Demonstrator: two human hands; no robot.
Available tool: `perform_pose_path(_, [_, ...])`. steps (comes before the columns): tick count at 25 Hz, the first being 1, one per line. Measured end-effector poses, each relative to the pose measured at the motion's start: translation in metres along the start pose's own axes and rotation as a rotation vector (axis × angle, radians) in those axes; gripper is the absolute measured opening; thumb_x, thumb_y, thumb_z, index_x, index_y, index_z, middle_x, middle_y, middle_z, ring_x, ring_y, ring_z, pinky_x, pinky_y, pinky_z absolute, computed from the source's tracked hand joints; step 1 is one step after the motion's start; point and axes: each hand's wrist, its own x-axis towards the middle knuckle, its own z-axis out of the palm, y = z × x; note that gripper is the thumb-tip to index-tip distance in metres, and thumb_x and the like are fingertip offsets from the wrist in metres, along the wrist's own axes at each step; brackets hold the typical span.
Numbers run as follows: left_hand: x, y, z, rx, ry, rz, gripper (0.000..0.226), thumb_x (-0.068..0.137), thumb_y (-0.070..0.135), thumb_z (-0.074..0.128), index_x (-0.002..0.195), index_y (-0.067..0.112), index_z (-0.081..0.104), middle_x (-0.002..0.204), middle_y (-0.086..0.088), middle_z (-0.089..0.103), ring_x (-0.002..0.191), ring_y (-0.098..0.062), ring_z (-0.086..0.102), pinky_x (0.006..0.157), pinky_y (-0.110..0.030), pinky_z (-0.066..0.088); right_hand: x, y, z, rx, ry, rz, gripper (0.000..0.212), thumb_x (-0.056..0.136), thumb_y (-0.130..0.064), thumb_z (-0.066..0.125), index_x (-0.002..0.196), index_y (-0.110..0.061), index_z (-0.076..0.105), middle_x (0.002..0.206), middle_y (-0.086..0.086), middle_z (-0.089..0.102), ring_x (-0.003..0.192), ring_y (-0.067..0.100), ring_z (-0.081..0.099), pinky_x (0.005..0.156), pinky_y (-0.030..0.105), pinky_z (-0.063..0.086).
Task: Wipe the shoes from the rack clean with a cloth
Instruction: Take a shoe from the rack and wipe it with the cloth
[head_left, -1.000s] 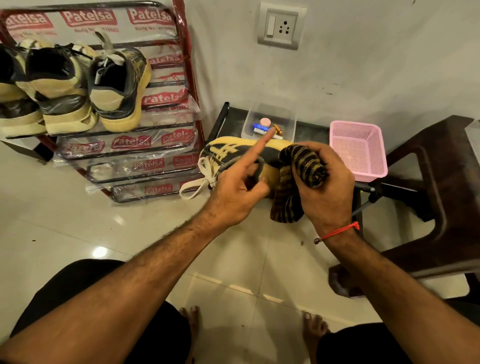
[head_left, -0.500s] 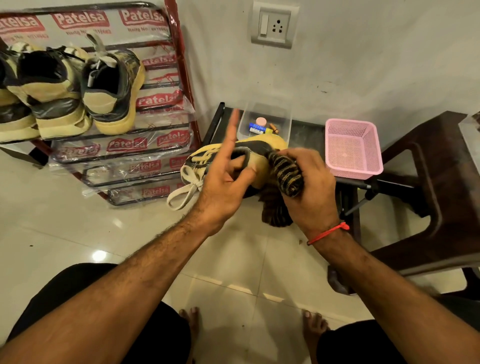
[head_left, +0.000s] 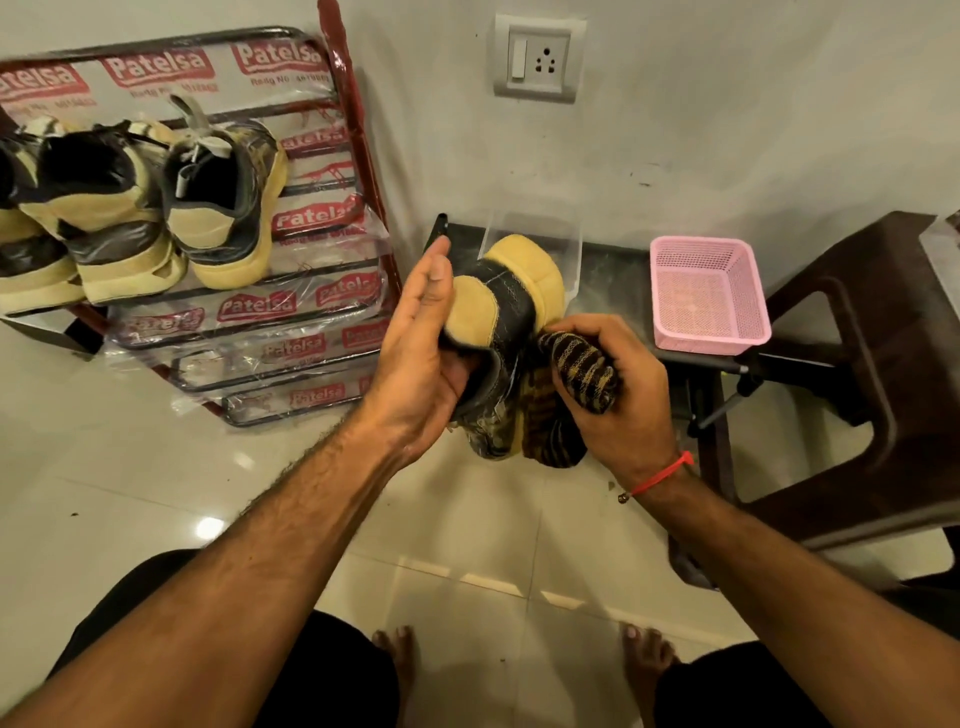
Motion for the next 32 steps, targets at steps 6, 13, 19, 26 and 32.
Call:
perform_pose_path(6, [0.0, -0.008, -0.001, 0.738, -0.28, 0.422, 0.111, 0.088, 0.023, 0.078, 0.161, 0.016, -0.005, 0.161, -0.004, 0.027, 0.136, -0.022, 0.053, 0.11, -0.047, 0.049, 0.004, 0.009, -0.009, 0.132, 0.092, 0.092, 0.028, 0.09, -0.014, 0.064, 0.111, 0.004, 0.063, 0.108, 0.013, 0.066, 0.104, 0.022, 0.064, 0.095, 0.032, 0.051])
perform_pose_path(13, [0.005, -0.003, -0.006, 0.871, -0.053, 0.625, 0.076, 0.105, 0.015, 0.053, 0.159, 0.0, 0.002, 0.166, -0.006, 0.017, 0.138, 0.0, 0.045, 0.112, -0.029, 0.045, 0.01, -0.008, -0.005, 0.108, 0.03, -0.099, 0.02, 0.092, -0.008, 0.064, 0.112, -0.001, 0.061, 0.108, 0.019, 0.064, 0.103, 0.032, 0.063, 0.092, 0.049, 0.053])
perform_pose_path(19, [0.009, -0.006, -0.009, 0.714, 0.009, 0.418, 0.061, 0.109, 0.018, 0.045, 0.16, 0.012, 0.014, 0.153, 0.009, 0.036, 0.133, -0.002, 0.05, 0.111, -0.03, 0.047, 0.009, -0.016, -0.001, -0.092, -0.092, -0.104, 0.044, 0.089, -0.008, 0.07, 0.13, 0.001, 0.059, 0.13, 0.017, 0.055, 0.124, 0.027, 0.054, 0.107, 0.04, 0.047])
perform_pose_path(26, [0.018, -0.016, -0.027, 0.56, 0.082, 0.194, 0.058, 0.104, 0.033, 0.051, 0.157, 0.03, 0.027, 0.15, -0.013, 0.048, 0.13, -0.027, 0.058, 0.105, -0.045, 0.053, -0.008, -0.016, 0.0, -0.186, -0.482, -0.3, 0.043, 0.085, -0.018, 0.075, 0.125, -0.005, 0.065, 0.122, 0.015, 0.059, 0.115, 0.026, 0.058, 0.098, 0.04, 0.054])
perform_pose_path(32, [0.008, -0.029, -0.017, 0.619, -0.083, 0.071, 0.052, 0.108, 0.024, 0.047, 0.157, 0.028, 0.03, 0.131, -0.003, 0.064, 0.118, -0.015, 0.066, 0.101, -0.044, 0.055, 0.013, -0.004, -0.01, -0.302, -0.285, -0.232, 0.043, 0.089, -0.03, 0.063, 0.124, -0.007, 0.065, 0.119, 0.016, 0.06, 0.114, 0.031, 0.053, 0.097, 0.044, 0.05])
